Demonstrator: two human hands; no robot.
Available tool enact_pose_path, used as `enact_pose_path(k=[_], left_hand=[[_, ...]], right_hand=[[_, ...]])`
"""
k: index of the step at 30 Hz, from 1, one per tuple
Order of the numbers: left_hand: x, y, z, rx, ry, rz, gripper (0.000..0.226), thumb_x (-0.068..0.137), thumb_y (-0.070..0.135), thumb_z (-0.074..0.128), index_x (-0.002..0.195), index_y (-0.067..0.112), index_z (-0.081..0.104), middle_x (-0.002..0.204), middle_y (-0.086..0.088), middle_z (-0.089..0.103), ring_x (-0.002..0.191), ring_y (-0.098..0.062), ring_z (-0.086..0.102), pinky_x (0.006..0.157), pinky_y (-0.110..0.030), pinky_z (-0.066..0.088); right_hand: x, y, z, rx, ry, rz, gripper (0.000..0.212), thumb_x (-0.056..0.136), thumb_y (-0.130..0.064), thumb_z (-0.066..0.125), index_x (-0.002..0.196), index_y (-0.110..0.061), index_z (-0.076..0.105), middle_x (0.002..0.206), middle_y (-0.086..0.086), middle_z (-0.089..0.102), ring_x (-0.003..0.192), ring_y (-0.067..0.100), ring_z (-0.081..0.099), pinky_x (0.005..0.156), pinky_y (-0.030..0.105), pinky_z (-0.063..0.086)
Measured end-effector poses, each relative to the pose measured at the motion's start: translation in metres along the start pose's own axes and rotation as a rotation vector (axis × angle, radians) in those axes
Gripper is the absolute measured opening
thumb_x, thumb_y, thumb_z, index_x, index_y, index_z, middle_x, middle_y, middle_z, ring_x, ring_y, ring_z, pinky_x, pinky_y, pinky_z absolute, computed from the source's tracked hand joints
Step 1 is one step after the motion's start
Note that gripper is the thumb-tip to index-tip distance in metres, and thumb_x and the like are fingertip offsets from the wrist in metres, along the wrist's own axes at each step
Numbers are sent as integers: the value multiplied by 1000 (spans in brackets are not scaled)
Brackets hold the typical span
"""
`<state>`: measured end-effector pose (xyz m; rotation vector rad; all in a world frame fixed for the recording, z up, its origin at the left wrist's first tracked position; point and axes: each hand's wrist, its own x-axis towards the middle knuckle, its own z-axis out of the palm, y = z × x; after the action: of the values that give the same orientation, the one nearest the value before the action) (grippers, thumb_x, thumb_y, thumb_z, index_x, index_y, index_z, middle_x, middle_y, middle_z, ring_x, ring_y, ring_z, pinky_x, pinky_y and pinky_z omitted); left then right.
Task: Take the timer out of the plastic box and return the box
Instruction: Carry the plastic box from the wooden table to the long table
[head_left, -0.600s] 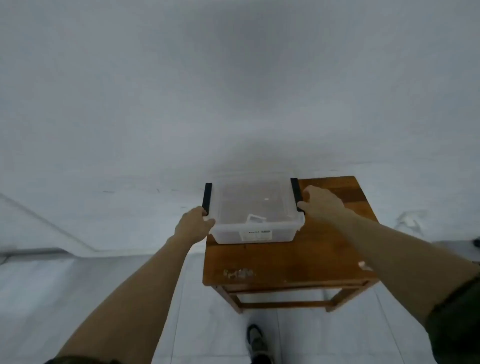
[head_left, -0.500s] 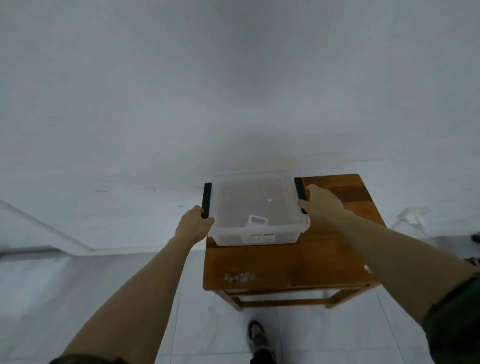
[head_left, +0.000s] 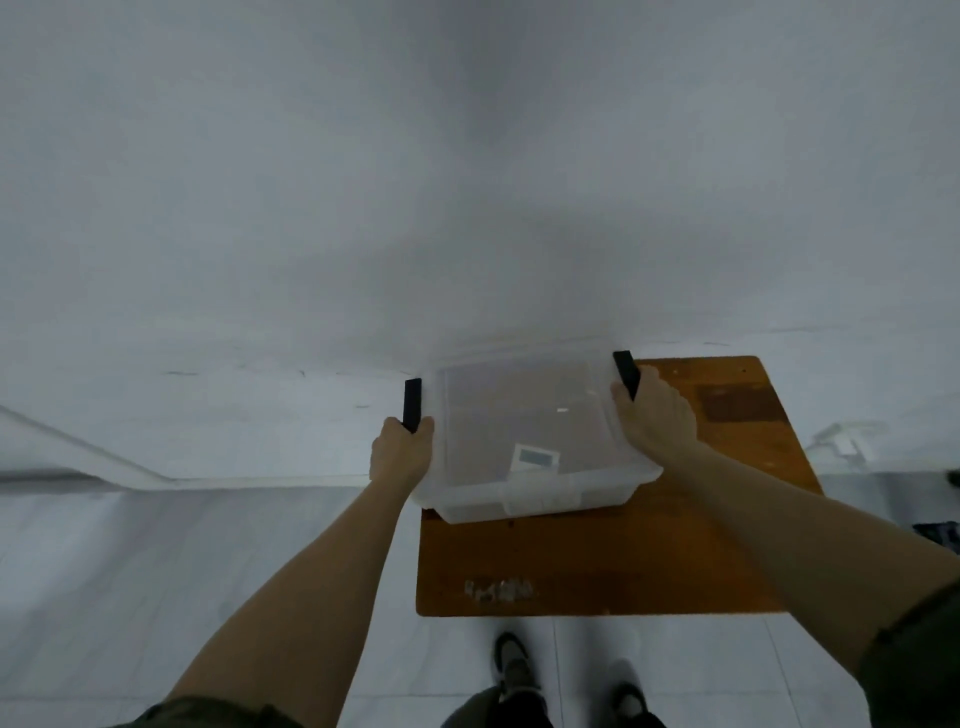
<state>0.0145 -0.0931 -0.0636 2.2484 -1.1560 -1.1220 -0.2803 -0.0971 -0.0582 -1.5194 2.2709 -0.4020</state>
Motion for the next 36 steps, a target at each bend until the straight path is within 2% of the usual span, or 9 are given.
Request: enact_pose_path(k=[5, 10, 14, 17, 22, 26, 29, 33, 36], left_hand=[[-16, -6, -29, -86, 116, -20, 51, 93, 47, 51, 116, 2, 52, 95, -10, 55, 86, -25, 55, 73, -37, 47], [-63, -35, -67, -173, 291, -77, 52, 93, 47, 52, 115, 0, 53, 98, -11, 56, 86, -26, 54, 73, -36, 45], [-136, -88, -83, -271, 506, -208, 49, 93, 47, 52, 110, 0, 53, 97, -12, 57, 85, -27, 53, 73, -36, 44], [-167, -117, -82, -308, 552, -292, 44, 93, 47, 51, 102, 4, 50, 94, -9, 53, 83, -27, 53, 71, -35, 43], [-271, -191, -87, -419, 727, -464, 42, 93, 47, 52, 98, 6, 50, 85, -6, 51, 76, -24, 51, 66, -34, 41], [-358, -253, -92, -507, 879, -592, 40, 93, 46, 51, 96, 7, 48, 78, -3, 49, 64, -18, 47, 54, -31, 35], [-423, -298, -98, -575, 987, -662, 39, 94, 44, 51, 97, 5, 50, 75, -3, 49, 59, -16, 47, 48, -30, 33], [-511, -356, -106, -658, 1115, -768, 38, 93, 42, 52, 94, 5, 51, 72, -4, 49, 57, -19, 47, 48, -30, 36], [-579, -404, -113, -690, 1197, -843, 39, 92, 45, 52, 99, 6, 51, 80, -5, 53, 61, -19, 51, 55, -32, 43]], right_hand=[[8, -37, -17, 10, -42, -150, 40, 101, -38, 43, 124, -5, 46, 89, 9, 58, 73, 26, 57, 61, 34, 47], [-2, -78, -11, 29, -146, -319, 44, 100, -42, 41, 126, -6, 45, 94, 11, 59, 76, 29, 59, 64, 37, 50], [-43, -116, -1, 8, -268, -549, 43, 100, -42, 41, 127, -8, 43, 91, 7, 56, 71, 24, 55, 58, 33, 43], [-64, -128, 5, -10, -333, -603, 41, 100, -43, 40, 122, -9, 44, 90, 8, 58, 69, 24, 57, 57, 34, 46], [-153, -158, 27, -91, -451, -877, 41, 100, -44, 38, 122, -9, 44, 92, 9, 60, 71, 25, 59, 56, 33, 47], [-248, -188, 46, -116, -547, -1051, 42, 100, -43, 39, 125, -10, 45, 94, 10, 60, 78, 29, 60, 66, 36, 50], [-327, -207, 58, -131, -600, -1184, 39, 99, -41, 41, 123, -9, 46, 88, 6, 55, 76, 28, 56, 65, 35, 45], [-440, -225, 77, -140, -667, -1348, 37, 99, -41, 41, 118, -10, 47, 87, 6, 55, 74, 27, 54, 62, 35, 43], [-532, -230, 90, -131, -717, -1438, 37, 99, -40, 42, 118, -10, 47, 95, 10, 61, 76, 28, 53, 65, 35, 43]])
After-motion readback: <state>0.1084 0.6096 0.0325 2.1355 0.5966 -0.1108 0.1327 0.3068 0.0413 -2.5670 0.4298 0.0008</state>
